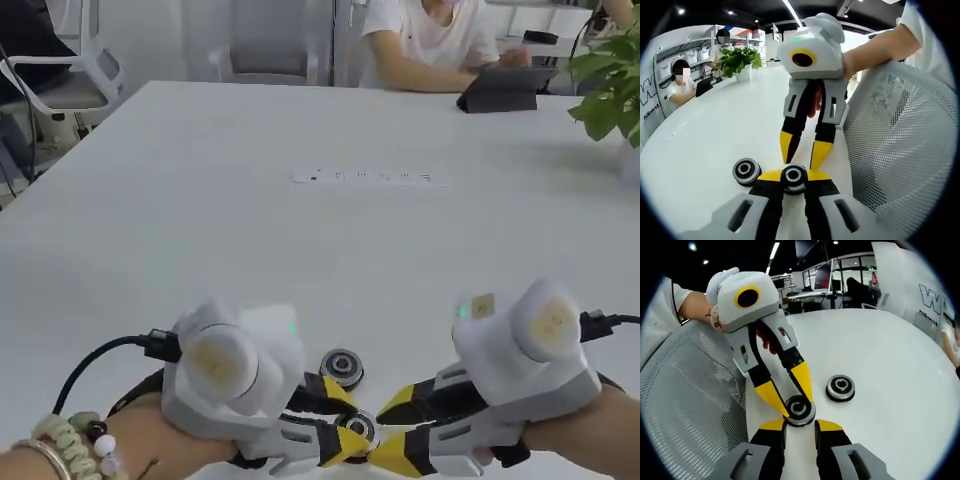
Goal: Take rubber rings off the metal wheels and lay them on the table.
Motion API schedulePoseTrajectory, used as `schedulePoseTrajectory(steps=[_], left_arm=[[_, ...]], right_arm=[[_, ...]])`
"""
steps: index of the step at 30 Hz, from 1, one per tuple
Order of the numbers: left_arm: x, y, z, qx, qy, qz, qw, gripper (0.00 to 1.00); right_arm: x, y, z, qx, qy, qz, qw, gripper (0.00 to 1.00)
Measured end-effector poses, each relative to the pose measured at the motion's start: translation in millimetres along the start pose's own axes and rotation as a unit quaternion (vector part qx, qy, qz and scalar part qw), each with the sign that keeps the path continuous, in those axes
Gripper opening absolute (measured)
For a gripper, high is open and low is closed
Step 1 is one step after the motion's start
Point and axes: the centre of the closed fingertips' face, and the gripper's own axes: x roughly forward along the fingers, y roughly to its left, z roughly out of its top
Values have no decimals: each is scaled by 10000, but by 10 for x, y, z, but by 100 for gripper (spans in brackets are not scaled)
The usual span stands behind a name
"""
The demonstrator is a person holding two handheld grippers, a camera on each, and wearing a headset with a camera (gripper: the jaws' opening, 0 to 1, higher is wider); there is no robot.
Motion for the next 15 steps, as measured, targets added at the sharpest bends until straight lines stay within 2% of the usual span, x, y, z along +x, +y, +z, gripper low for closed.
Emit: schedulePoseTrajectory(steps=[6, 12, 15], left_arm=[[8, 4, -6, -191, -73, 4, 9998, 10], [9, -2, -5, -163, -113, 16, 9998, 10], [10, -1, -6, -156, -129, 19, 9998, 10]], right_arm=[[10, 12, -12, -86, 32, 5, 10000, 18], [10, 12, -11, -236, 53, -2, 9997, 17], [9, 6, -29, -300, 123, -13, 9995, 12]])
